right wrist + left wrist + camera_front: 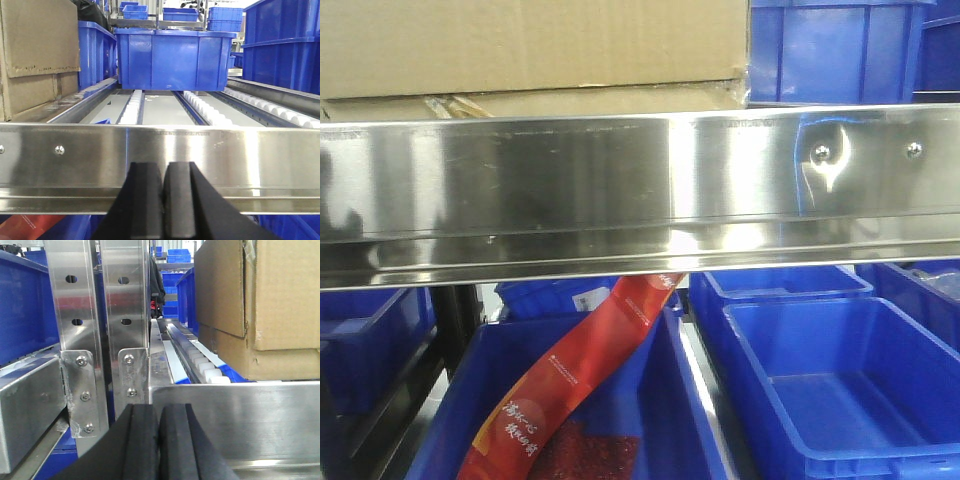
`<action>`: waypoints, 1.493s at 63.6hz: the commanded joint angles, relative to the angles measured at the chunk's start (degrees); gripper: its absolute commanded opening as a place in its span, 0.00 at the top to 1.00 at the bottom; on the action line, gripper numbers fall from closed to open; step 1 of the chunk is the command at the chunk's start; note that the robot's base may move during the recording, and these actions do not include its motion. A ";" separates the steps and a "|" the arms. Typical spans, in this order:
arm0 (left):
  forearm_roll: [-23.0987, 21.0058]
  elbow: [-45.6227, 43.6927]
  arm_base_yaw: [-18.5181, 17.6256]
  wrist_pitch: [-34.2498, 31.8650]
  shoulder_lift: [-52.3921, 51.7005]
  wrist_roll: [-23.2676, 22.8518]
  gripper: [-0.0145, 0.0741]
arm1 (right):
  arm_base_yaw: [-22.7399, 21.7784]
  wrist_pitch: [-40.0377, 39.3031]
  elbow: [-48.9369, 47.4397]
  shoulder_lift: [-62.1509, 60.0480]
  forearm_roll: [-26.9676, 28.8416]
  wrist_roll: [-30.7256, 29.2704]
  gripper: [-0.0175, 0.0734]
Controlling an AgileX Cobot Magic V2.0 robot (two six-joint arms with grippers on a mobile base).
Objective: Grab carton from right shelf to conveyor
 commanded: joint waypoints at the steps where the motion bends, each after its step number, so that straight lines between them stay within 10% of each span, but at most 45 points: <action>1: -0.10 -0.17 0.02 -0.65 -0.21 -0.33 0.84 | -0.07 -1.38 -0.03 -0.18 -0.31 -0.47 0.87; 45: -0.21 -0.17 0.02 -3.27 -0.21 -0.33 0.84 | -0.07 -4.29 -0.03 -0.18 -0.31 -0.47 0.87; 62: -9.02 -0.17 0.02 -8.66 -0.21 -0.33 0.84 | -0.07 -12.78 -0.03 -0.18 3.16 -0.47 0.87; 73: -6.72 -9.19 0.02 -1.14 -0.21 -0.33 0.79 | -0.07 -2.56 -8.46 -0.18 3.16 -0.47 0.86; 90: -1.14 -29.09 -1.96 12.92 6.95 0.15 0.45 | -0.07 0.75 -23.48 8.75 3.03 -0.47 0.19; 95: -1.14 -32.57 -3.50 12.92 10.16 0.15 0.36 | -0.07 0.87 -26.64 12.47 3.03 -0.47 0.18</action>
